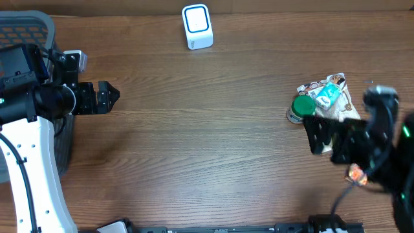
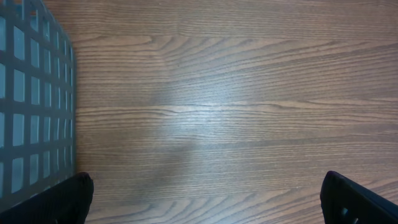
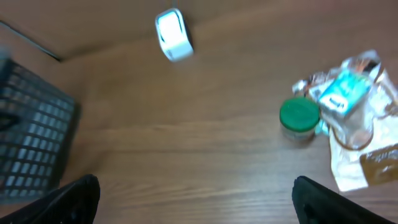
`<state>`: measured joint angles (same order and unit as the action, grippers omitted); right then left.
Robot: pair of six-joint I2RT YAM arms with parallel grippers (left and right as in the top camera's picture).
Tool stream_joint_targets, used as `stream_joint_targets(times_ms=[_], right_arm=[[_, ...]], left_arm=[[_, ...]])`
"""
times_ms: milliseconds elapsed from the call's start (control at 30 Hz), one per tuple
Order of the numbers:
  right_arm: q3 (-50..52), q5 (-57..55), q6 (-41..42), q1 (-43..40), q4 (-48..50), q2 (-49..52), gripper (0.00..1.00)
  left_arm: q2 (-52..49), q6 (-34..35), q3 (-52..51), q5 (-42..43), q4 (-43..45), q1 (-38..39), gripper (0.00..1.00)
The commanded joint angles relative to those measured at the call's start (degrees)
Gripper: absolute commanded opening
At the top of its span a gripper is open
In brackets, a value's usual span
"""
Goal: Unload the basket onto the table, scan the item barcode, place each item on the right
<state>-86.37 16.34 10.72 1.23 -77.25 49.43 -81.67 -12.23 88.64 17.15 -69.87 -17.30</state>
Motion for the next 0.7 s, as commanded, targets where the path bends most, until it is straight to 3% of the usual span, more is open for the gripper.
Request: stream_joint_targets(times_ms=[0, 233, 400, 533, 667], right_arm=[[-1.14, 0.28, -0.33, 0.42, -0.96, -3.28, 1.00], [-1.07, -5.88, -0.55, 0.42, -11.10, -5.40, 1.00], [-1.01, -6.67, -1.33, 0.42, -12.92, -5.40, 1.00], [0.79, -8.33, -2.34, 1.29, -8.39, -6.64, 1.00], [8.68, -12.31, -2.29, 1.68, 3.23, -11.82, 1.00]], left_arm=[[-0.35, -0.87, -0.11, 0.00, 0.02, -0.26, 1.00], [-0.35, -0.87, -0.11, 0.00, 0.04, -0.26, 1.00], [-0.35, -0.85, -0.11, 0.00, 0.02, -0.26, 1.00], [-0.35, -0.85, -0.11, 0.00, 0.02, -0.26, 1.00], [-0.35, -0.87, -0.11, 0.00, 0.04, -0.26, 0.99]])
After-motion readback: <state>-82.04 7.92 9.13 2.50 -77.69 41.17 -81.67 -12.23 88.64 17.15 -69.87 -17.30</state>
